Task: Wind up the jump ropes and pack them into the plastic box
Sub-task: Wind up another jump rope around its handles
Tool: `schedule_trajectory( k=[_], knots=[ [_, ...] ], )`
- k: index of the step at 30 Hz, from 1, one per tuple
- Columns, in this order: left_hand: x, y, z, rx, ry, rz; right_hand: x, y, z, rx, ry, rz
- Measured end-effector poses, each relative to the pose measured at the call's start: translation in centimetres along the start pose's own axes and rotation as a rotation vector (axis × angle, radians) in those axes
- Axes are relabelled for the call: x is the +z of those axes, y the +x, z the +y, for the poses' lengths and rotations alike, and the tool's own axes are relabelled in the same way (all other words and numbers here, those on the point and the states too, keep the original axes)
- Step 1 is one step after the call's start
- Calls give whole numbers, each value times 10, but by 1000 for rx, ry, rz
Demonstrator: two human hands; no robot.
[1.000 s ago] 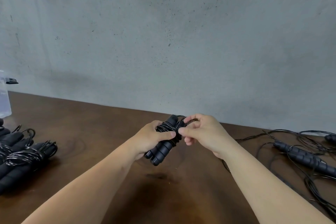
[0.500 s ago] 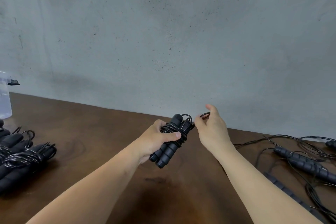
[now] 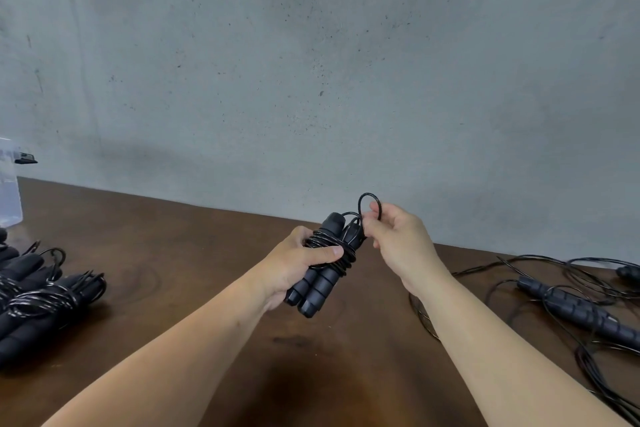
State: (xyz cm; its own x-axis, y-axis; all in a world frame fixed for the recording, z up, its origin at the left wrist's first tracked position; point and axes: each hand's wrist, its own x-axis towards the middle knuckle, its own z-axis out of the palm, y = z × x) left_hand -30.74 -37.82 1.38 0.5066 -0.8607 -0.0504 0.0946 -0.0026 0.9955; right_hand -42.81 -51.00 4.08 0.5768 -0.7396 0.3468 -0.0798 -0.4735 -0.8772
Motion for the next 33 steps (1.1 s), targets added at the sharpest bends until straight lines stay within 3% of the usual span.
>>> schedule_trajectory(
  k=[4,8,12,14,17,21,24,28,33],
  knots=[
    [4,-3,0,4,-43,-29,5,-4,5,-105,-148,0],
    [3,-5,3,-2,-86,-38,1,-2,1,40,125,4],
    [-3,-7,3,-9,-175,-12,-13,-3,-8,305,544,-220],
    [-4,-9,2,-11,-233,8,-19,-3,-11,328,632,-279],
    [-4,-8,4,-8,-280,23,-16,-7,-11,259,595,-206],
    [3,-8,10,-5,-258,30,-2,-15,-11,57,355,-10],
    [9,-7,10,-4,-246,51,3,-22,-11,-160,-29,86],
    [15,-7,8,11,-215,68,9,-28,0,-507,-564,98],
    [17,-8,6,7,-163,100,9,-31,3,-519,-879,31]
  ],
)
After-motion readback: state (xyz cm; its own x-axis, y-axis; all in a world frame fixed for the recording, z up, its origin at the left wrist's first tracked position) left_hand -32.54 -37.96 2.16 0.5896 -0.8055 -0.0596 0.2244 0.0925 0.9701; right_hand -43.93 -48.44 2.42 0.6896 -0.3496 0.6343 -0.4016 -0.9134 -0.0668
